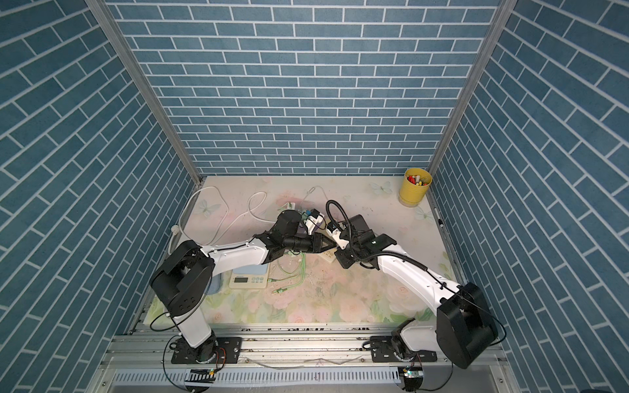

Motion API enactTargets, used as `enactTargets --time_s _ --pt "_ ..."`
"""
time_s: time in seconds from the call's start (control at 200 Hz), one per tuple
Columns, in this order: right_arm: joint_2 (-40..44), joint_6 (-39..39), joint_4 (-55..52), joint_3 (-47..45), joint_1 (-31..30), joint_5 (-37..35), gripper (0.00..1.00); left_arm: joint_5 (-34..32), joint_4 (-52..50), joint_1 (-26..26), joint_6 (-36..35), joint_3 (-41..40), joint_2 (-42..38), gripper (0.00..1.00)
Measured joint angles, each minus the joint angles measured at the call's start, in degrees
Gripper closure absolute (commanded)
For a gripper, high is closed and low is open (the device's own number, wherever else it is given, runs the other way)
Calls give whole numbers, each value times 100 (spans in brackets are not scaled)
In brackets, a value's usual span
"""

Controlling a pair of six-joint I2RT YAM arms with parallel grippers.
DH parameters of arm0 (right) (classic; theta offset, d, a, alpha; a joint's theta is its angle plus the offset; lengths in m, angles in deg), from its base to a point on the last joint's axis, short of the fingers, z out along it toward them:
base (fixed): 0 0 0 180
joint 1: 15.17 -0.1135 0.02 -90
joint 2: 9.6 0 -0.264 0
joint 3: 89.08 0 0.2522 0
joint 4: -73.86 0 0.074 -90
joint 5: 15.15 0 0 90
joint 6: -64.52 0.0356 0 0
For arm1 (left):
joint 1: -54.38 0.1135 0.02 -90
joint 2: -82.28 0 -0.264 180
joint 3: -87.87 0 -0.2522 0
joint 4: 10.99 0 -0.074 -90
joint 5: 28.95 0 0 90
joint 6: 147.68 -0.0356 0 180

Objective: Charge the electronic scale
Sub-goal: Adjust the charging cable.

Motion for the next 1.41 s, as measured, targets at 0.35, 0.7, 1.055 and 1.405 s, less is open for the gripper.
enactTargets --time_s 0.35,0.7,1.055,1.405 --pt "168 42 310 -284 11 81 86 101 4 -15 107 9 0 100" --pt "1958 212 1617 -1722 11 -170 58 87 98 50 573 9 7 100" --pt "1735 -22 2518 -1993 11 -151 68 219 267 72 874 9 107 100" --pt "1362 -219 2872 -1993 11 -116 83 258 310 72 894 9 107 100"
